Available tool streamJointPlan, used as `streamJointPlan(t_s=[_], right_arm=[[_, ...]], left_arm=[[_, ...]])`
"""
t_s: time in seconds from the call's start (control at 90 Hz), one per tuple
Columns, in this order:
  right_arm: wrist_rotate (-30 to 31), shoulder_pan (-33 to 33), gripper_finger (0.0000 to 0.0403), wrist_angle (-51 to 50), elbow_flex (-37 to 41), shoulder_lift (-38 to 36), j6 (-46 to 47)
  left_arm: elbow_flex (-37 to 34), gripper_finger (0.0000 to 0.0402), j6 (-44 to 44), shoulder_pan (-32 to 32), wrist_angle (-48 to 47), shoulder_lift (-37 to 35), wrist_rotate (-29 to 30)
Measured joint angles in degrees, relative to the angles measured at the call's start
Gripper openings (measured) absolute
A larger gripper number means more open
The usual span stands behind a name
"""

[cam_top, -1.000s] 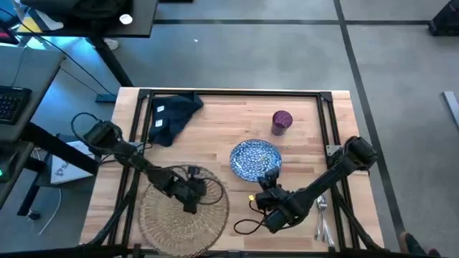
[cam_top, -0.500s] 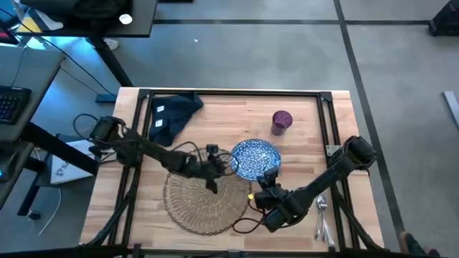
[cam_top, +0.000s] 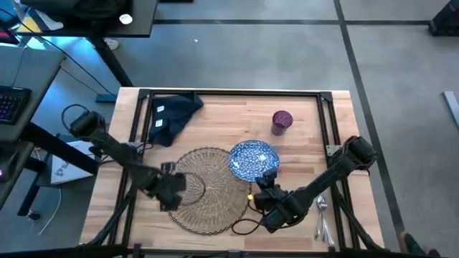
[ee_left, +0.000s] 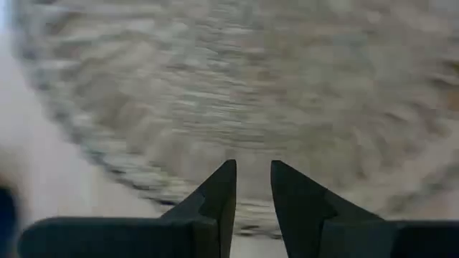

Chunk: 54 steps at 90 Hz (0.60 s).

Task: Set table place
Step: Put the blue plate on the center of the table mat

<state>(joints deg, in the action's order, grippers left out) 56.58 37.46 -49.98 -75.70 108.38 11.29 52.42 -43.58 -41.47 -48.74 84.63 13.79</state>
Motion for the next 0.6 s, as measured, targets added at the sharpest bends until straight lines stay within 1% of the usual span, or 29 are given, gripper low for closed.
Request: streamJointPlan(t_s=[0.067,0.122,0.189,0.256,0.4,0.456,0.6], right_arm=[[0.21,-0.29,0.0,1.54,0.0,0.0,-1.5],[0.17,-0.36,0.0,2.86,0.0,0.0,-3.21],[0.09,-0.38,0.0,4.24,0.0,0.0,-5.38],[0.21,-0.36,0.0,5.29,0.0,0.0,-6.74],[0.02,-0.34,0.0,5.64,0.0,0.0,-7.72],[0.01,-0.33,0.0,5.64,0.0,0.0,-7.71],[0.04,-0.26,0.0,5.56,0.0,0.0,-7.32]], left_arm=[[0.0,0.0069,-1.1,-2.13,2.9,2.07,2.51],[0.0,0.0069,-2.06,-2.39,3.65,3.91,5.86],[0.0,0.0069,-2.76,-1.39,3.62,6.31,8.7],[0.0,0.0069,-1.82,0.45,4.27,8.43,9.02],[0.0,0.0069,4.05,5.83,10.71,13.17,8.71],[0.04,0.0069,6.47,8.16,14.21,14.58,10.09],[0.2,0.0069,17.58,14.37,25.9,17.26,12.27]])
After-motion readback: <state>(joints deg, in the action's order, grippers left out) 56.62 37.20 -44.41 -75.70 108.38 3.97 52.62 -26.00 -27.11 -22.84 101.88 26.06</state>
